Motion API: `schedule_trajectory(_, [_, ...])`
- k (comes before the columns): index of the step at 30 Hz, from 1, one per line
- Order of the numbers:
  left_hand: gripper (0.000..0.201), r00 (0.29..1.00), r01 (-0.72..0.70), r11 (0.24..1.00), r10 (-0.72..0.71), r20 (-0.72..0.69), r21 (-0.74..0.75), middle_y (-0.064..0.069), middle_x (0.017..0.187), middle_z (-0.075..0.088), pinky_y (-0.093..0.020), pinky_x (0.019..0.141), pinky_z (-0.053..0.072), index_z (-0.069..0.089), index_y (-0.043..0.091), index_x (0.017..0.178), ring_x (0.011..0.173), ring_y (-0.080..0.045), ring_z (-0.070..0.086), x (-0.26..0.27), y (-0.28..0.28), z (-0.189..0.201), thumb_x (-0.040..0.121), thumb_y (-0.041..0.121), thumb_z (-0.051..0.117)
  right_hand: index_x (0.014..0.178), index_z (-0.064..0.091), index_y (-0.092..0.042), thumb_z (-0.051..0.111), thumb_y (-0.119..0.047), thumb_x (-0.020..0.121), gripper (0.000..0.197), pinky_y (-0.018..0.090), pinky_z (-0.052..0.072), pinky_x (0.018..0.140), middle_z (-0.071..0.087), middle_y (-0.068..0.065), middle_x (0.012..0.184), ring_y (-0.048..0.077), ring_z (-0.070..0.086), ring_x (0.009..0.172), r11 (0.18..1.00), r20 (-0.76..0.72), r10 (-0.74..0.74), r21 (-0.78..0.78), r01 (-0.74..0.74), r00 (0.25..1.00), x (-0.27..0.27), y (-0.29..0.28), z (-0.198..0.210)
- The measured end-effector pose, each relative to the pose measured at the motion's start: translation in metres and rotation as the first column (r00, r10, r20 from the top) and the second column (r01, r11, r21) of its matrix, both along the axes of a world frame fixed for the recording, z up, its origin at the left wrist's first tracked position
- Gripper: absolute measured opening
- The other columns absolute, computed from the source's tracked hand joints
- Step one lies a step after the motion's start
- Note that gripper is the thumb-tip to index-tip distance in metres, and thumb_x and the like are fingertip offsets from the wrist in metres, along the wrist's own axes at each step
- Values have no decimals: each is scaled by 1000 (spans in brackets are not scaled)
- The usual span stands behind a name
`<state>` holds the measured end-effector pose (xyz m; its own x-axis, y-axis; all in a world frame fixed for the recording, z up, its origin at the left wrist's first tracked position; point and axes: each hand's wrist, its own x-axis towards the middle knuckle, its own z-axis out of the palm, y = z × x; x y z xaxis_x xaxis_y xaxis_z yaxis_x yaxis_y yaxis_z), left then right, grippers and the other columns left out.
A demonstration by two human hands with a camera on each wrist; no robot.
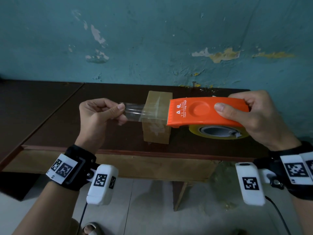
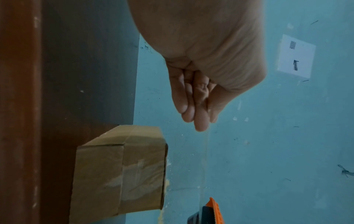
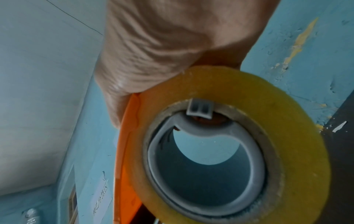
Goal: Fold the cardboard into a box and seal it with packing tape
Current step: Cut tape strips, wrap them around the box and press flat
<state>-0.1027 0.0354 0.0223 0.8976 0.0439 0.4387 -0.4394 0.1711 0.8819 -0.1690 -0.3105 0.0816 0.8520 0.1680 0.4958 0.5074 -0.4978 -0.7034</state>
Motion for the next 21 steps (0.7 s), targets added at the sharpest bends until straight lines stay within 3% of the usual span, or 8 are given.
schedule_trajectory(2, [23,1000,-19,1000,19,2,-9,-6,52,67,-25,53,52,68,8,61,43,-16,59,0,4,0,83,4,76,57,56,-5,68,-53,81,56,22,38,46,52,10,52,15,50,43,1000,6,-13,-2,13,1000,-1,-5,1])
schedule_trajectory(4, [23,1000,-24,1000,24,5,4,-7,53,67,-24,53,52,68,8,63,44,-16,59,0,4,-1,84,3,75,58,54,3,69,-56,79,65,38,35,44,49,17,51,30,49,44,999,8,-34,-11,34,999,-2,-12,3])
schedule_trajectory(5, [21,1000,-23,1000,23,4,11,-7,53,67,-24,52,52,67,6,65,44,-16,60,-1,2,-2,84,4,75,58,53,5,69,-57,78,67,41,34,44,48,20,52,34,47,44,999,6,-41,-14,41,999,-3,-13,3])
schedule_trajectory(10, [28,1000,-25,1000,25,11,0,-4,54,68,-25,62,54,71,18,60,47,-15,59,1,-3,-4,86,8,76,52,50,-6,68,-52,81,57,17,29,45,44,6,48,9,39,41,998,41,-54,-29,55,998,-4,-11,2])
schedule_trajectory(15, [28,999,-39,999,39,28,14,0,52,66,-25,58,53,71,18,60,48,-13,62,2,1,-2,86,8,77,55,52,-3,67,-51,83,57,19,30,48,43,2,48,11,41,44,1000,8,-16,6,16,1000,-2,-15,1])
schedule_trajectory(21, [29,998,-46,998,44,41,42,3,52,66,-23,54,53,73,20,58,47,-11,63,-2,6,1,85,10,78,54,54,-11,68,-51,84,51,18,32,48,46,-1,48,8,43,43,1000,6,-15,-11,15,1000,-2,-8,-4])
